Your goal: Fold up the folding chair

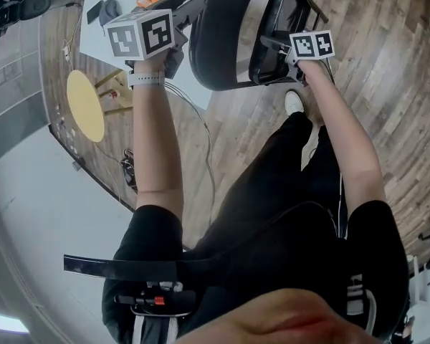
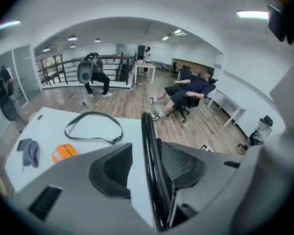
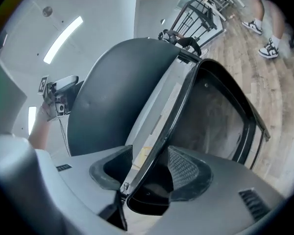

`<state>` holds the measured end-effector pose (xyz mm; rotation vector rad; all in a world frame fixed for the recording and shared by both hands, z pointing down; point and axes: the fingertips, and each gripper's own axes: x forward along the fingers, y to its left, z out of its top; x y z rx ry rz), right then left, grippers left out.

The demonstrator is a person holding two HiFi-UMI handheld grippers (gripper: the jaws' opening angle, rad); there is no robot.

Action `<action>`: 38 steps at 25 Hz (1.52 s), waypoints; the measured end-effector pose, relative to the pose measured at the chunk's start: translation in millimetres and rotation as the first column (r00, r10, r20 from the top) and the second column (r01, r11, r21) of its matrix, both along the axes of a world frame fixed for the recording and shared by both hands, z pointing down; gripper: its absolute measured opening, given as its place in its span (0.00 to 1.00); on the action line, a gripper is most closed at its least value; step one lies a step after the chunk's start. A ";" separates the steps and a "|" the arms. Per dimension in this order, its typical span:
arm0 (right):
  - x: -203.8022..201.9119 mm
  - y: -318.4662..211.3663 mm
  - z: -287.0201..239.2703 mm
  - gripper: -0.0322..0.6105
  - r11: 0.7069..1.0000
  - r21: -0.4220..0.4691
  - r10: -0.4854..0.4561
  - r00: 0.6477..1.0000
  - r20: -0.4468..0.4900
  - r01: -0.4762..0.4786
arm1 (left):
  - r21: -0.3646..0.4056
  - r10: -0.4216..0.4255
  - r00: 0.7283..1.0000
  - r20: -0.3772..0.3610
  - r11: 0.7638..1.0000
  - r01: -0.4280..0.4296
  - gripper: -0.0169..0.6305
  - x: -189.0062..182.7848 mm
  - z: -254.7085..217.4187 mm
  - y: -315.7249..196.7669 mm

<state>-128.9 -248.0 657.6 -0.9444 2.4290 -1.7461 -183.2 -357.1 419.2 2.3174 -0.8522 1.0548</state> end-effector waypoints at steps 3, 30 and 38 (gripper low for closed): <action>22.7 0.2 -8.2 0.37 0.998 0.005 0.058 0.996 -0.074 -0.058 | 0.085 -0.023 1.000 -0.002 0.996 0.023 0.29 -14.5 -25.0 8.0; 73.3 208.6 -412.5 0.07 0.637 0.760 0.057 0.976 -0.211 0.128 | 0.383 0.190 0.807 -0.559 0.922 0.048 0.03 77.8 -160.0 316.2; 72.9 215.6 -408.9 0.07 0.584 0.776 0.043 0.945 -0.325 0.240 | 0.408 0.194 0.804 -0.563 0.911 0.066 0.03 88.8 -161.9 318.6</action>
